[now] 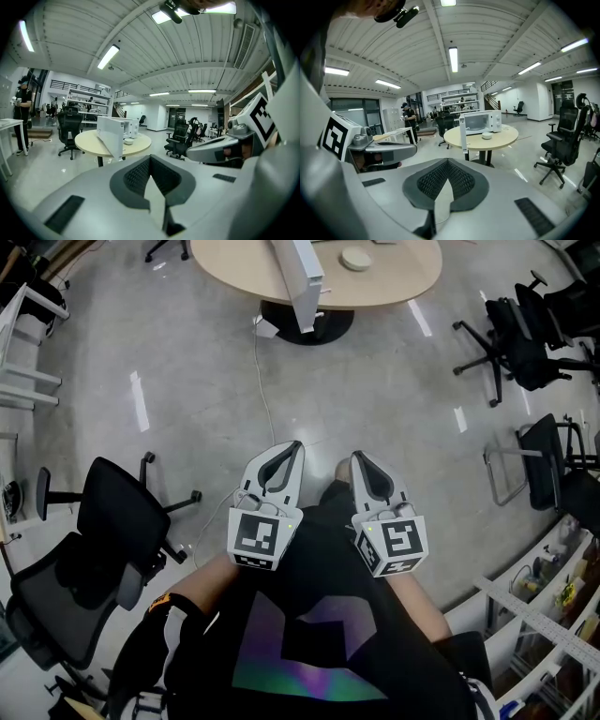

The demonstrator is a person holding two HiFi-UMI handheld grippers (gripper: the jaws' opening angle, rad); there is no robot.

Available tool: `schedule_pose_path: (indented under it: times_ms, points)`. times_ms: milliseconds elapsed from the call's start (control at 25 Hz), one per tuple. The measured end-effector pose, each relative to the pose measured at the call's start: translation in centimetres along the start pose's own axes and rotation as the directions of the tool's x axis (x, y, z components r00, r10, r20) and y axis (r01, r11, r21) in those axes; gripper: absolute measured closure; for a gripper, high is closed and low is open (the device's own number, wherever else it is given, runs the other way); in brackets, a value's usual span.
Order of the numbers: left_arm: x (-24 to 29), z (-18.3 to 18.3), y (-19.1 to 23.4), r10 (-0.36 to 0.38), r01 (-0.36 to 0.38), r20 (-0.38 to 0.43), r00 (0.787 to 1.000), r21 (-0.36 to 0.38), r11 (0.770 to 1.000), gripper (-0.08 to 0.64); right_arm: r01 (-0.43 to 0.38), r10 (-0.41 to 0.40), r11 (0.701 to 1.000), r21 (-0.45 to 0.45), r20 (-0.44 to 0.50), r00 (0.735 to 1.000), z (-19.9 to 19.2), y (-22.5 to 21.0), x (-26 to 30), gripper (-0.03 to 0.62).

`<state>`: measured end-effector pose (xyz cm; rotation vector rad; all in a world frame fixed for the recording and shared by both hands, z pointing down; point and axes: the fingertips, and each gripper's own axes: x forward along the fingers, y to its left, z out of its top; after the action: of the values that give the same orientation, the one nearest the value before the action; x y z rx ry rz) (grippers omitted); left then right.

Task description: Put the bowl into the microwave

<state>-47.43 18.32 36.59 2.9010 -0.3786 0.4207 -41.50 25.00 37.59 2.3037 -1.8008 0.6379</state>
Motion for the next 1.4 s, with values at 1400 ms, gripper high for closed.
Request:
schedule_pose_path:
  times_ms: [1400]
  points:
    - [16.6, 5.6, -10.3, 0.037, -0.034, -0.023, 0.999, 0.1, 0.994, 0.514, -0.036, 0.032, 0.998, 0.042, 0.103, 0.994, 3.9, -19.7, -0.6, 0.577]
